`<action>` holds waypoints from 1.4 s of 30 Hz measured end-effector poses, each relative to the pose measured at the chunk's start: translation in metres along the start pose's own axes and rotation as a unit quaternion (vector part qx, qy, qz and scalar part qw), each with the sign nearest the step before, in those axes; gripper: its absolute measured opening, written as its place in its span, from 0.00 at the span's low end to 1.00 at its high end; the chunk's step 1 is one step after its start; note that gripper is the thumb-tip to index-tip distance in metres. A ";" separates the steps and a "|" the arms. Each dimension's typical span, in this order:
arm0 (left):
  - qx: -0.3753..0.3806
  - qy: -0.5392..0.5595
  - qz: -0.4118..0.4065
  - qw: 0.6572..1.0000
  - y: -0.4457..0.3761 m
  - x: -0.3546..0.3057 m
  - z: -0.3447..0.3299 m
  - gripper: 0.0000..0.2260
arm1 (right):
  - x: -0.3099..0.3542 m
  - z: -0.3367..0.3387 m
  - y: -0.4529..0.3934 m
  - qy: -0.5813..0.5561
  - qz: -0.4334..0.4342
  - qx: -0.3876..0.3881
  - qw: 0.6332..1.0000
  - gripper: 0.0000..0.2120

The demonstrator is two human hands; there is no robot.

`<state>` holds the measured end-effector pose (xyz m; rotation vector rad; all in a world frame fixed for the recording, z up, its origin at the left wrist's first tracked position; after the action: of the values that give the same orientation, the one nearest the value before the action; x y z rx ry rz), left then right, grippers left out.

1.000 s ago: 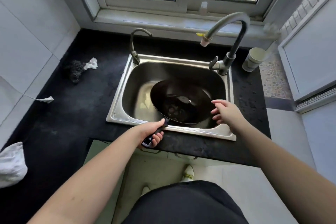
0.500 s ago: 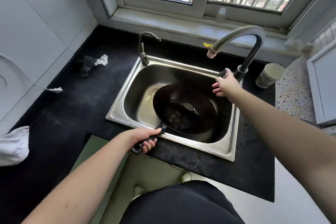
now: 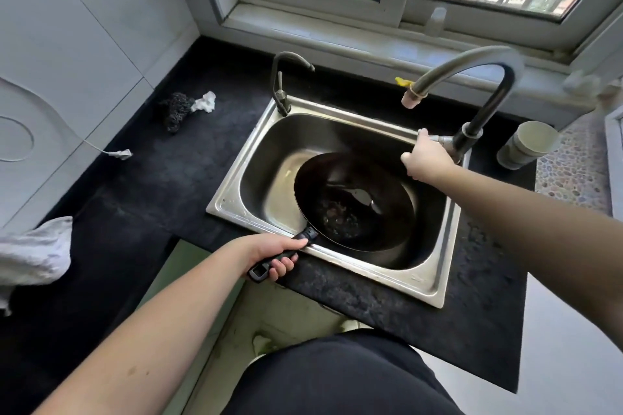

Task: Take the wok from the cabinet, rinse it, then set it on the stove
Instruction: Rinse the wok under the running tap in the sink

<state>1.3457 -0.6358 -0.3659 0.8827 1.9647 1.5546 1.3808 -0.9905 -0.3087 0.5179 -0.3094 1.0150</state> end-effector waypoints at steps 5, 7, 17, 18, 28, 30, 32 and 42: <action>0.002 -0.007 -0.001 1.000 0.001 -0.002 -0.001 0.18 | -0.004 -0.006 0.008 -0.014 -0.019 0.035 0.999 0.40; 0.003 -0.007 0.003 1.000 0.000 -0.002 -0.001 0.18 | -0.001 -0.010 0.027 -0.030 -0.038 0.011 0.999 0.39; 0.002 -0.013 0.011 1.000 -0.005 -0.002 0.002 0.12 | 0.056 -0.121 0.130 -0.306 -0.070 0.135 0.940 0.07; 0.002 -0.014 0.012 1.000 -0.006 -0.002 0.002 0.12 | 0.065 -0.132 0.141 -0.332 -0.073 0.166 0.926 0.07; 0.000 -0.013 0.006 1.000 0.002 -0.001 -0.006 0.10 | 0.097 -0.193 0.181 -0.480 -0.206 0.201 0.829 0.11; -0.012 -0.013 0.001 1.000 0.004 -0.001 -0.006 0.10 | 0.101 -0.193 0.180 -0.503 -0.228 0.181 0.814 0.09; -0.018 -0.016 -0.013 1.000 0.008 0.000 -0.006 0.12 | 0.107 -0.194 0.178 -0.526 -0.244 0.168 0.797 0.09; -0.112 -0.151 -0.097 0.977 0.033 0.005 -0.013 0.12 | 0.138 -0.208 0.185 -0.644 -0.323 0.112 0.685 0.15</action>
<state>1.3391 -0.6356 -0.3303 0.7576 1.5759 1.4044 1.2918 -0.6987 -0.3685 1.4247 -1.1638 -0.1887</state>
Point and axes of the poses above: each hand's wrist, its own y-axis away from the middle knuckle, its own z-axis out of the back of the hand, x = y × z, the point moved 5 cm from there along -y, towards the middle knuckle, and after that the axes turned 13 degrees about z, right-handed, at the moved point
